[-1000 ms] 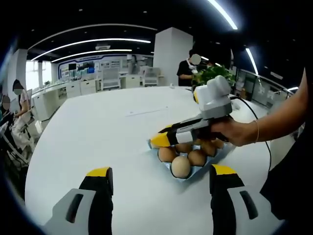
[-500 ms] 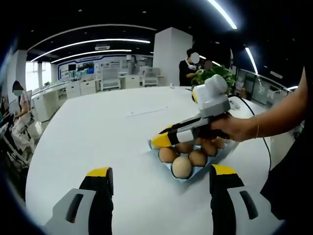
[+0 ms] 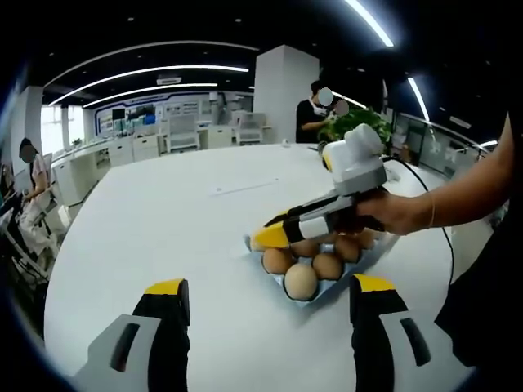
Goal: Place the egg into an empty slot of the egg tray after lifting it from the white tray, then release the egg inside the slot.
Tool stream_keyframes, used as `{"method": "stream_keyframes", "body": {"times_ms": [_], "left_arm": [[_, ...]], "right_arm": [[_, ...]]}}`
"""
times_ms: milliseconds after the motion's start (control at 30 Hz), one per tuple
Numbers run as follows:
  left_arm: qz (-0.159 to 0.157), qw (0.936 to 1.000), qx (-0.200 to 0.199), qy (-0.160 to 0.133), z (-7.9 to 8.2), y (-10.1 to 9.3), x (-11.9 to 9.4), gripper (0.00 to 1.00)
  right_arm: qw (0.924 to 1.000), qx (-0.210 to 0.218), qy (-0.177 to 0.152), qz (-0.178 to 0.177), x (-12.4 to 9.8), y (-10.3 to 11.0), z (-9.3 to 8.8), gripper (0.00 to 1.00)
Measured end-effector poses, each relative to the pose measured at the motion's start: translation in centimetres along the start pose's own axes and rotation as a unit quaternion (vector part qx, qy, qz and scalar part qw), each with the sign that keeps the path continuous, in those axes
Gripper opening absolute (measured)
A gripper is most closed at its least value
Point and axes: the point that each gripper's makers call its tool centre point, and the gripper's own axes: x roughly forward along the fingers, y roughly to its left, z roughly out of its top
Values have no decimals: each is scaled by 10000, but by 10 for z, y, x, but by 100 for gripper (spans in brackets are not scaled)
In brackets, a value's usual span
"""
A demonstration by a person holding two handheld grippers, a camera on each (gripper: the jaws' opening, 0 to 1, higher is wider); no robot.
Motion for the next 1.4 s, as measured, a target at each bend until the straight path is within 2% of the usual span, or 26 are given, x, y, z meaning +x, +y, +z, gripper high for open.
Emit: {"method": "stream_keyframes", "body": {"times_ms": [67, 133, 300, 333, 467, 533, 633, 667, 700, 767, 867, 967, 1033, 1067, 1267, 1400], "left_arm": [[-2, 10000, -3, -1, 0, -1, 0, 82], [-1, 10000, -8, -10, 1, -2, 1, 82], [-23, 10000, -1, -30, 4, -5, 2, 82], [-21, 10000, 21, -26, 4, -5, 3, 82], [-30, 10000, 16, -44, 5, -7, 3, 82], [-36, 10000, 20, -32, 5, -8, 4, 82], [-38, 10000, 5, -25, 5, -9, 5, 82], [-37, 10000, 0, -24, 5, -9, 6, 82], [-31, 10000, -14, -28, 5, -10, 6, 82], [-30, 10000, -8, -31, 6, -10, 7, 82], [-20, 10000, 7, -27, 7, -12, 8, 82], [2, 10000, 11, -24, 8, -13, 8, 82], [40, 10000, -25, -44, 9, -14, 8, 82], [56, 10000, -31, -49, 9, -14, 8, 82], [191, 9998, -48, -33, 6, -14, 7, 82], [229, 9997, -70, -52, 7, -16, 8, 82]], "right_arm": [[9996, -95, -227, -137, -7, -7, 8, 28], [9959, -184, -633, -620, -30, -33, 24, 28], [9889, -94, -763, -1271, -67, -84, 26, 28], [9839, -60, -885, -1550, -80, -103, 27, 28], [9669, 83, -886, -2390, -123, -157, 16, 28], [9575, 142, -949, -2720, -141, -178, 12, 28], [9358, 258, -1013, -3368, -176, -213, 1, 27], [9341, 280, -987, -3419, -179, -217, -2, 27], [9294, 453, -917, -3547, -186, -226, -10, 27], [9283, 786, -870, -3528, -188, -233, -21, 27], [9273, 638, -761, -3610, -190, -239, -27, 28], [9301, 663, -614, -3560, -184, -241, -36, 28], [9332, 594, -379, -3524, -179, -241, -45, 28], [9338, 402, -283, -3543, -179, -243, -48, 28], [9385, 376, -450, -3402, -179, -244, -47, 27], [9410, 530, -542, -3299, -182, -241, -45, 26]]}}
